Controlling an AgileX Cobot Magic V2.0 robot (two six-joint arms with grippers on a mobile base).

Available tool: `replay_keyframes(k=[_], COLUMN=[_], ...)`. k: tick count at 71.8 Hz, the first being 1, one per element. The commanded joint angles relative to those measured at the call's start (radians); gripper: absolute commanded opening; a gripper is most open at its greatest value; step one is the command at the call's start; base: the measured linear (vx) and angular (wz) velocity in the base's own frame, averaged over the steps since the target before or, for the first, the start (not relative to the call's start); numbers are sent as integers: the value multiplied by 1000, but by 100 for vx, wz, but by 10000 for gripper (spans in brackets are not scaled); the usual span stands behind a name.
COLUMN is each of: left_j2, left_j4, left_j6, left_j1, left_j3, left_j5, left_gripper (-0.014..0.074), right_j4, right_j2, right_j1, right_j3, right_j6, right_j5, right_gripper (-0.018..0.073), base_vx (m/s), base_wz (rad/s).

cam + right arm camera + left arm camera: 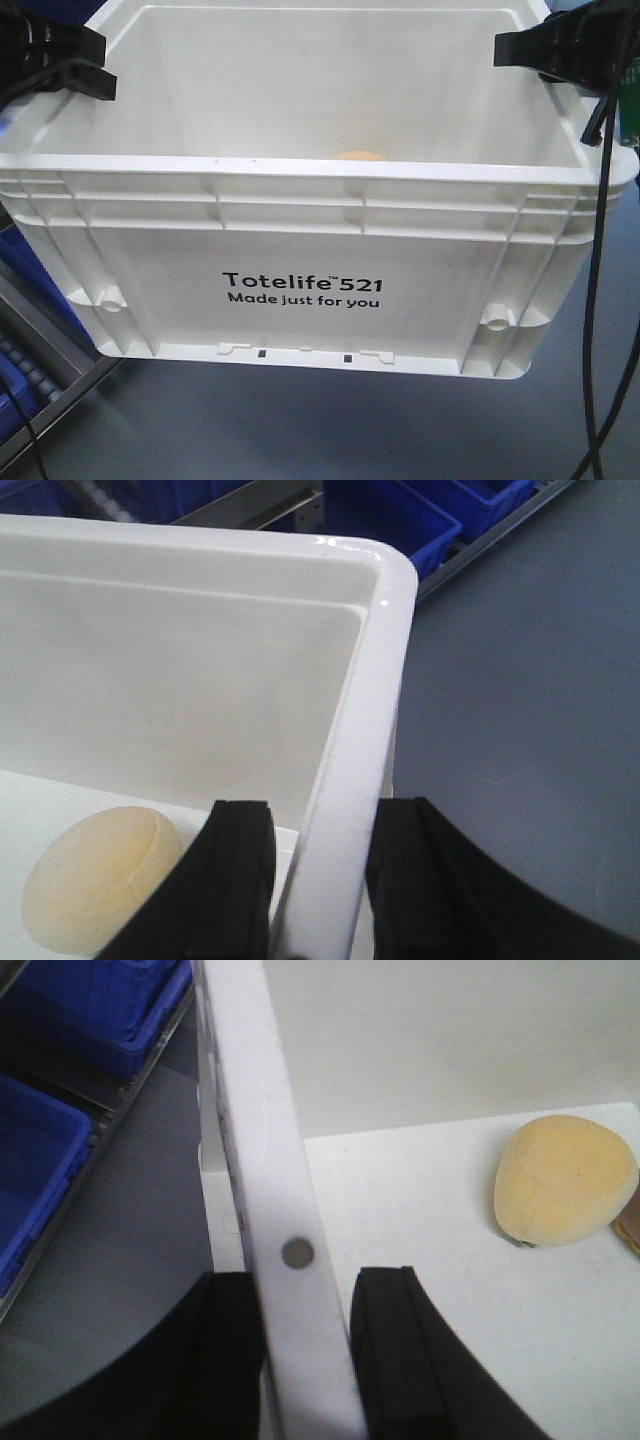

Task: Place moving items into box and shelve
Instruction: 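Keep holding the tote as the base aligns with the blue bins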

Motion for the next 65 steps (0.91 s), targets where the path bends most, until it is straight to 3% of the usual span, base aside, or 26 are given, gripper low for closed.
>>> replay_keyframes(k=[1,65], left_j2=[-55,-55], left_j4=[-125,-125], left_j6=[28,28], left_j1=[-12,-12], left_j3=[-45,-45], left_j5=[-91,-91], left_gripper=[3,3], right_j4=[-14,-14], right_j2=[-29,-29], right_j1=[-2,-2], right_j3=[-43,-43], right_j6=[18,18], right_j5=[-143,-143], right_gripper=[-6,-6], base_vx=[13,11], base_wz=[50,42])
